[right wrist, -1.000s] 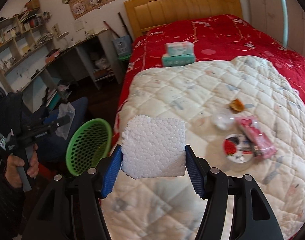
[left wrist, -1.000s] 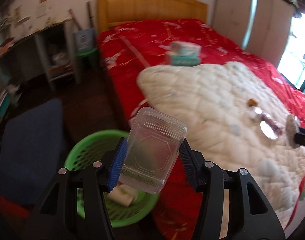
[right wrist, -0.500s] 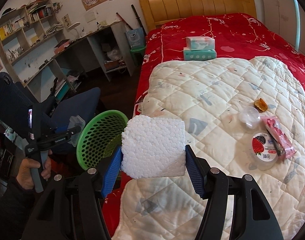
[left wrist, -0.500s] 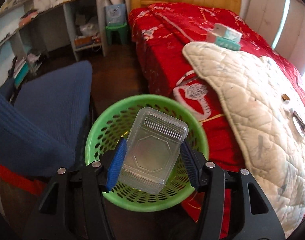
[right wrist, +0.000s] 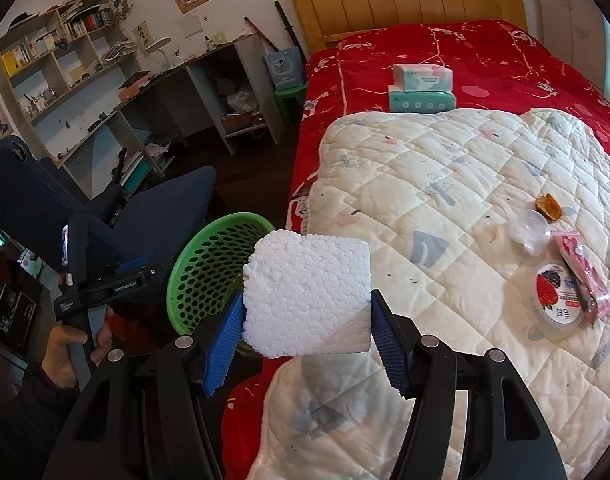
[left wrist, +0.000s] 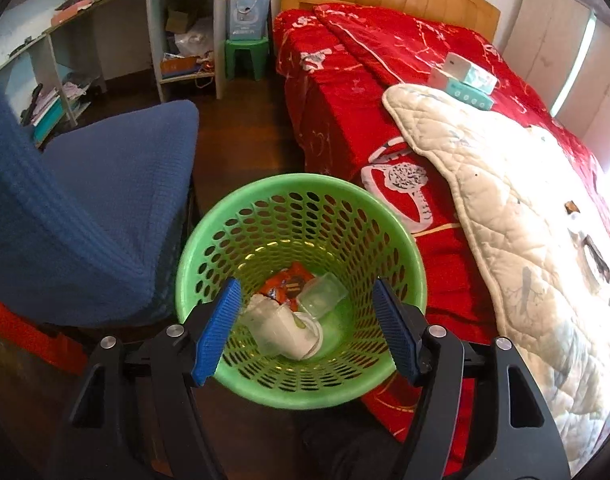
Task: Collect trash
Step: 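Open the left tool to drop the clear box while the right tool drops the foam block in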
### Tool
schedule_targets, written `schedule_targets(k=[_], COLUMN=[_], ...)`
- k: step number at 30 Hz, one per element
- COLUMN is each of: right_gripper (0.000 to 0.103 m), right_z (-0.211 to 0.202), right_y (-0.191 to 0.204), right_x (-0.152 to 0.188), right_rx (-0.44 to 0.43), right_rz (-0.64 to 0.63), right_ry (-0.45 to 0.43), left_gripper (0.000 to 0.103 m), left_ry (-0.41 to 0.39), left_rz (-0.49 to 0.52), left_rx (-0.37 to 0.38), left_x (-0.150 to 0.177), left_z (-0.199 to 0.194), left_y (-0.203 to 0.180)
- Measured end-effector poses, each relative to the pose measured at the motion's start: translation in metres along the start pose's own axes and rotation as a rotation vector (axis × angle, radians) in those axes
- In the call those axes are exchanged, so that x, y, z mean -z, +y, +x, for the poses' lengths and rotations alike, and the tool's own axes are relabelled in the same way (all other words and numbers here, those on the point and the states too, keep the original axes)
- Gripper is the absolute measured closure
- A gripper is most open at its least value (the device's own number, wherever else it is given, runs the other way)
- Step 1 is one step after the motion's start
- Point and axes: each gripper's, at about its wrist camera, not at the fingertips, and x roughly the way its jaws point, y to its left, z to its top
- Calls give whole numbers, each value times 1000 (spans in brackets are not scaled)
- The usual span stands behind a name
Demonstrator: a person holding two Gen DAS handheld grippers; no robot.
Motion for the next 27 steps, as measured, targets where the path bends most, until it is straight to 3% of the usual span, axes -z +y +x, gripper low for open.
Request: schedule_targets(k=[13, 27], right_gripper=[43, 43], right_z=[45, 123], right_y=[50, 110], right_x=[-10, -19], right_rx=[-82, -135], right_rz=[-60, -94], right_ry=[53, 147], left_gripper=[33, 31], left_ry=[-63, -79], left_rz=[-34, -107], left_rx=[-50, -89], left_x=[16, 29], left_z=[-45, -60], left_y=[24, 54])
